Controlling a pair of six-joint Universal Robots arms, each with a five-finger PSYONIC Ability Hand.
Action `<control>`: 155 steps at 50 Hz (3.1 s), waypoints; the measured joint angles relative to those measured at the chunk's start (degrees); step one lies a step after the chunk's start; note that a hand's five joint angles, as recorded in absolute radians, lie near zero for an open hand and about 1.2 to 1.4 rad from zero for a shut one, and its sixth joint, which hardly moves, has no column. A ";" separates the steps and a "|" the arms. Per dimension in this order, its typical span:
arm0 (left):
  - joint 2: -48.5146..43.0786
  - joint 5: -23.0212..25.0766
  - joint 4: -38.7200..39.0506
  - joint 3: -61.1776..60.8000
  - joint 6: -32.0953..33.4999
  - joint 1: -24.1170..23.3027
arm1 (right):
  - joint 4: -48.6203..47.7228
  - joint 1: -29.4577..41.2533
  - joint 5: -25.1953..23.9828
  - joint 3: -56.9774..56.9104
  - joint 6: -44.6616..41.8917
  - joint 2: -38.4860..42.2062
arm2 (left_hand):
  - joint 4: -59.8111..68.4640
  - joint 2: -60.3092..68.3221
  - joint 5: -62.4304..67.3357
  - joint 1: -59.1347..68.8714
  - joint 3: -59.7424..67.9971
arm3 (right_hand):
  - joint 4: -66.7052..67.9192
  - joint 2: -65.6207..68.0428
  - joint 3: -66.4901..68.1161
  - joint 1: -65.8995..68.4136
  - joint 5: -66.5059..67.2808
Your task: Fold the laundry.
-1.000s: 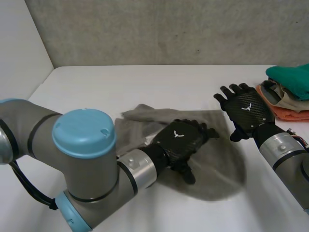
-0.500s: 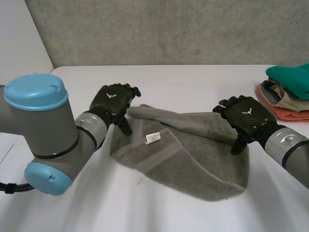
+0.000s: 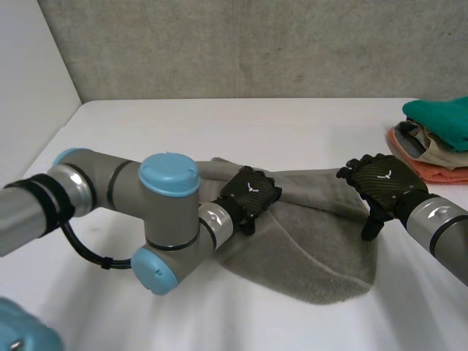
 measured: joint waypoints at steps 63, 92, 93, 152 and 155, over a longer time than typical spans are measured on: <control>43.87 -12.84 -0.47 -14.10 4.02 -1.28 | 5.31 -2.69 -5.11 -12.93 25.05 11.39 | 36.33 36.14 32.92 31.58 35.84 | 2.94 3.75 4.25 2.30 3.16; 44.36 -13.20 0.01 -13.59 3.73 0.39 | 13.06 -6.38 -11.10 -21.95 23.03 16.48 | 36.36 36.19 32.92 31.58 35.95 | -0.14 -0.23 -0.10 -0.29 -0.07; 44.58 -13.31 0.01 -13.49 3.72 0.33 | 10.74 -4.25 -11.04 -23.34 24.27 19.83 | 36.36 36.22 32.93 31.58 36.07 | -0.14 -0.23 -0.10 -0.29 -0.07; 17.54 -16.91 35.77 5.24 7.64 19.24 | -25.73 7.40 13.90 -41.30 -14.49 14.80 | 36.40 36.34 32.93 31.58 36.14 | 54.63 54.49 55.43 44.99 52.79; 19.95 -16.78 39.32 0.67 6.56 19.39 | -29.65 7.23 13.62 -37.86 -11.58 13.07 | 36.40 36.34 32.93 31.58 36.14 | 54.63 54.49 55.43 44.99 52.95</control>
